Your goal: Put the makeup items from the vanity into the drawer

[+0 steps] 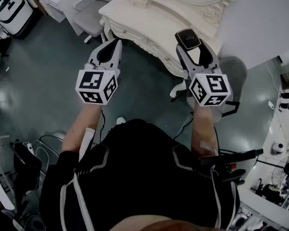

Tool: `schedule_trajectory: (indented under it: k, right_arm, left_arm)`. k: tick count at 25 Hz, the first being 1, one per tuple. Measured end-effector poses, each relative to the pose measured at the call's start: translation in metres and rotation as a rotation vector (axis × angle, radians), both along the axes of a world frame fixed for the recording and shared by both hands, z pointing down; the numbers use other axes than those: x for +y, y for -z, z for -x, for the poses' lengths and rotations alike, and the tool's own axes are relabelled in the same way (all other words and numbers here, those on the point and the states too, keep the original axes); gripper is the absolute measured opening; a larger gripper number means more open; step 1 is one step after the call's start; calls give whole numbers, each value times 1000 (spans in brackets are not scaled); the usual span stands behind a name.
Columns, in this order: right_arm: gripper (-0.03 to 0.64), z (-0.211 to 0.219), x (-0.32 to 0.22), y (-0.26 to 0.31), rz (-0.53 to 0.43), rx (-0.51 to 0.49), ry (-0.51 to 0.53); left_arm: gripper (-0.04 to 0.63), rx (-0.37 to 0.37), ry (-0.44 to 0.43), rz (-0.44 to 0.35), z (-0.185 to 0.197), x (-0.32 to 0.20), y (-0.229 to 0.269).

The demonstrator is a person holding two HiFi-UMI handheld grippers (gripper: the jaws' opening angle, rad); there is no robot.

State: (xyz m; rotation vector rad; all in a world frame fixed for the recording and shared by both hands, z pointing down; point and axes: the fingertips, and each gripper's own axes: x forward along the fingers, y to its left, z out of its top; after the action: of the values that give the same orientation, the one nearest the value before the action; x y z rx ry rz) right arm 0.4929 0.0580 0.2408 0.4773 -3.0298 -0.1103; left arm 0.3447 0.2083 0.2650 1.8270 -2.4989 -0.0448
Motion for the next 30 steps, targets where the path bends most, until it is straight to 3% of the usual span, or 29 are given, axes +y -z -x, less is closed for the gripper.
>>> schedule_trajectory:
  k: [17, 30]
  right_arm:
    - [325, 11, 18, 4, 3, -31, 25]
    - [325, 70, 51, -2, -31, -10, -6]
  left_arm:
    - [3, 9, 13, -3, 2, 30, -10]
    - [3, 3, -1, -47, 69, 71, -12]
